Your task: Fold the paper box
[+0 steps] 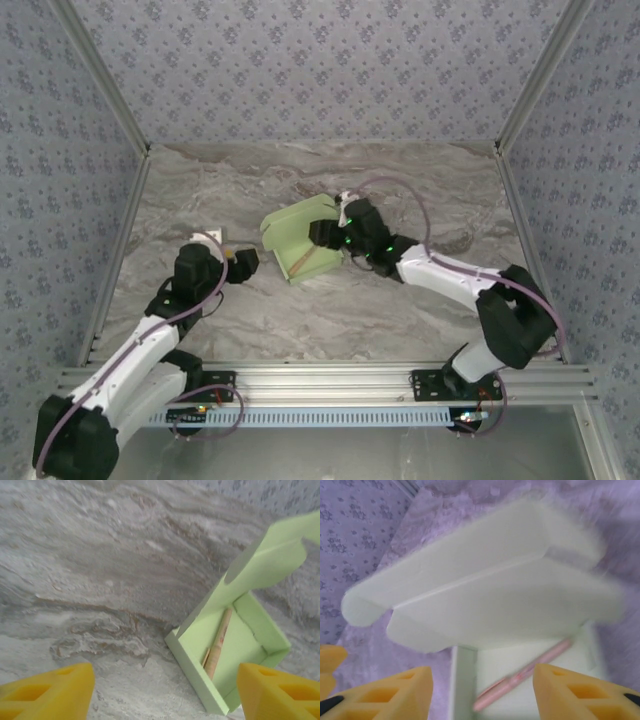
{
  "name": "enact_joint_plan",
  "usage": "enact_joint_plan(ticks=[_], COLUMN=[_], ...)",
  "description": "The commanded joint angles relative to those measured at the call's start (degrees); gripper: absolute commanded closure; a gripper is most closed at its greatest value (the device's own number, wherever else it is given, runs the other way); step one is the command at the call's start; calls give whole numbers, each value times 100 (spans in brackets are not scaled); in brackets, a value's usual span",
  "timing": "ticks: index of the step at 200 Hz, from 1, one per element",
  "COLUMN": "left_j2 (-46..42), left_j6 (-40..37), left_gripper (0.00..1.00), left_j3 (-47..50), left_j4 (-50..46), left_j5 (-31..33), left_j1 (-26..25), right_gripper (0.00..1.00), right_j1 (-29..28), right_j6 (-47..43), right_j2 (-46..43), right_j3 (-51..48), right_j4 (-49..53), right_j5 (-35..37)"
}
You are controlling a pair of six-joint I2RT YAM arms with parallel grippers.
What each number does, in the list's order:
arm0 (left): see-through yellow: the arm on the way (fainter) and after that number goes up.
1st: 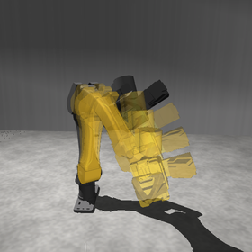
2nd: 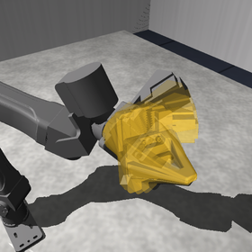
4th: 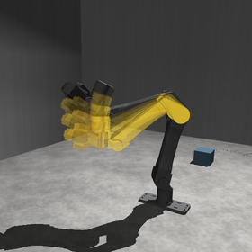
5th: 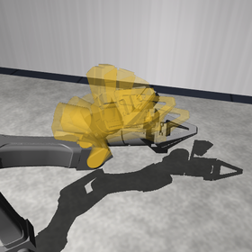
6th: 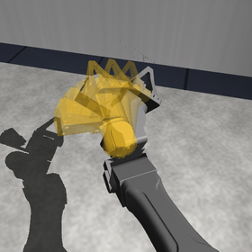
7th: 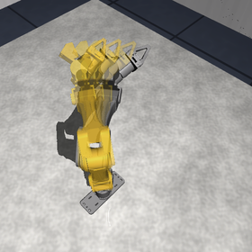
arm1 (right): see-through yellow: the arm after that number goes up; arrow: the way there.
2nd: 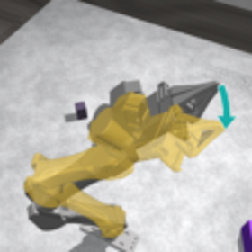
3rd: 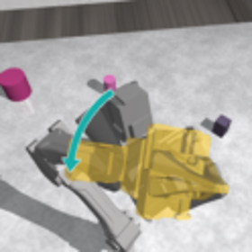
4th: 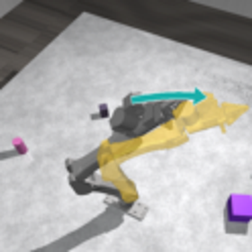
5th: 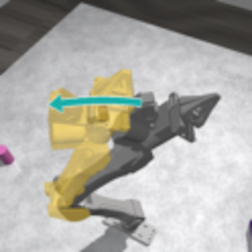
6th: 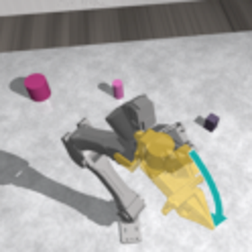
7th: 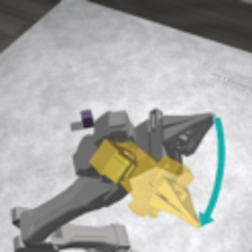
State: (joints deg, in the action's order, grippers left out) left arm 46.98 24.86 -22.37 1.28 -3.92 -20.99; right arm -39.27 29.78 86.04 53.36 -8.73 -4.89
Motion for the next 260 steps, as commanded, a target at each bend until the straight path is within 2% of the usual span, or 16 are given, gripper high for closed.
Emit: enact_joint_plan(ticks=[1, 16, 46, 77, 95, 117, 133, 178, 226, 260], left_j2=[386, 766, 1348, 1787, 2056, 2289, 2421, 2849, 3009, 3194], left_j6=[-486, -732, -1116, -1556, -1599, -1651, -1675, -1789, -1809, -1776], left_gripper=[23, 22, 22, 22, 24, 33, 38, 65, 77, 86], left_j3=[-34, -245, -557, -970, -1156, -1288, -1377, -1721, -1796, -1971], left_j4=[940, 1026, 1044, 743, 733, 739, 760, 626, 709, 614], left_j5=[-422, -667, -925, -915, -952, -955, -968, -1052, -1057, -1050], left_j1=[42, 43, 41, 34, 34, 16, 8, -32, -47, -69], right_gripper=[40, 39, 38, 39, 43, 47, 53, 69, 83, 89], right_j1=[592, 888, 1399, 1481, 1460, 1433, 1382, 1265, 1135, 940], right_j6=[-2524, -3135, -3617, -4135, -4255, -4368, -4495, -4656, -4626, -4398], right_j2=[75, 269, 496, 1040, 1296, 1488, 1594, 1819, 1794, 1737], right_j3=[148, 381, 429, 847, 1025, 1233, 1414, 1826, 1773, 1695], right_j4=[663, 880, 536, 701, 677, 677, 819, 1052, 1029, 913], right_j5=[-881, -1118, -1731, -2131, -2315, -2450, -2534, -2500, -2082, -1298])
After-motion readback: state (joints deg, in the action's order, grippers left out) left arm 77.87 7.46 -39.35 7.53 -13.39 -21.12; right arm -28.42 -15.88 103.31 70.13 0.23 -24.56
